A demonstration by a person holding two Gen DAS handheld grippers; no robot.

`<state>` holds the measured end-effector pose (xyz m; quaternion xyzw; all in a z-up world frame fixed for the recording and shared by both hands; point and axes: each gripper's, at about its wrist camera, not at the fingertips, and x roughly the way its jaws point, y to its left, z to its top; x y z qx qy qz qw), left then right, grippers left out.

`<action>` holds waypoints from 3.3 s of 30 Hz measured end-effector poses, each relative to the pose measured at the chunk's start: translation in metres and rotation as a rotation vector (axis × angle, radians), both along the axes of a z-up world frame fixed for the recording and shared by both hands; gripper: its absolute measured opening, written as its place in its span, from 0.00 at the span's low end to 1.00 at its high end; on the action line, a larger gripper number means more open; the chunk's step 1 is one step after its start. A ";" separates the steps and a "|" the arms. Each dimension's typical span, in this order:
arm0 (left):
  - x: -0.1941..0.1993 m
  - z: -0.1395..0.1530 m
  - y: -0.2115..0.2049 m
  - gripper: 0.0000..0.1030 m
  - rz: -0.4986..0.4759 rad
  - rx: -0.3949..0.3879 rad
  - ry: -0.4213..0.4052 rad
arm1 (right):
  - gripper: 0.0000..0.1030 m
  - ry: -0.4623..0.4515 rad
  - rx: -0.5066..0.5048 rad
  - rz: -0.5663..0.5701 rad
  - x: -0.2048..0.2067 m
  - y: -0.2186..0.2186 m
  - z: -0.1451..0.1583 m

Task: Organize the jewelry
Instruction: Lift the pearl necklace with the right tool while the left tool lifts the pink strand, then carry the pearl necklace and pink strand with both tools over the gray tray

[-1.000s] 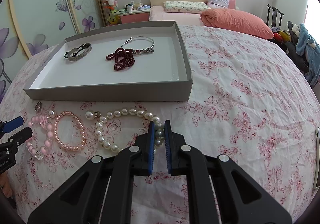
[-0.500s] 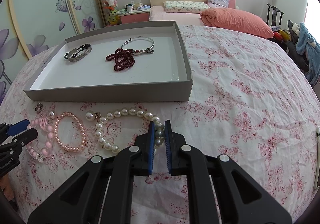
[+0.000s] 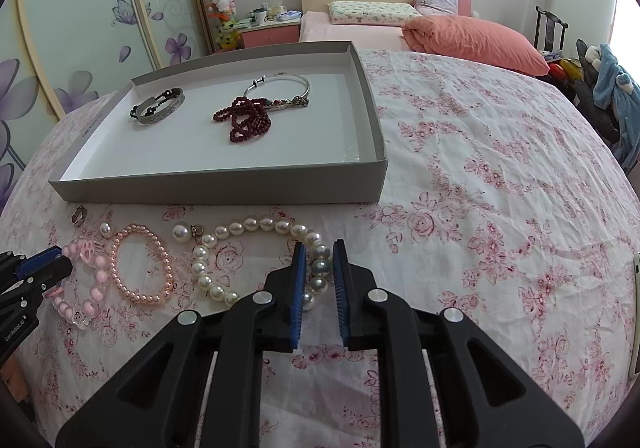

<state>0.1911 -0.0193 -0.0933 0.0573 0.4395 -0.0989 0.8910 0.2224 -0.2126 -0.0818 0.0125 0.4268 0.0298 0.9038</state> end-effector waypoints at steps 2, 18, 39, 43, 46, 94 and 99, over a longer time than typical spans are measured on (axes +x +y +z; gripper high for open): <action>-0.001 0.000 -0.001 0.19 -0.006 0.006 -0.004 | 0.15 0.000 -0.001 0.000 0.000 0.000 0.000; -0.014 0.018 0.021 0.13 0.029 -0.088 -0.042 | 0.10 -0.105 0.098 0.040 -0.020 0.000 0.021; -0.041 0.065 0.018 0.13 -0.017 -0.208 -0.190 | 0.10 -0.251 0.205 0.095 -0.046 0.009 0.062; -0.044 0.070 0.019 0.13 -0.015 -0.224 -0.206 | 0.10 -0.262 0.214 0.101 -0.050 0.010 0.064; -0.045 0.073 0.021 0.13 -0.009 -0.232 -0.216 | 0.10 -0.265 0.221 0.104 -0.053 0.010 0.065; -0.037 0.127 0.012 0.13 0.010 -0.254 -0.394 | 0.10 -0.556 0.182 0.143 -0.075 0.033 0.128; -0.026 0.131 0.010 0.13 0.025 -0.241 -0.409 | 0.10 -0.583 0.176 0.136 -0.067 0.035 0.133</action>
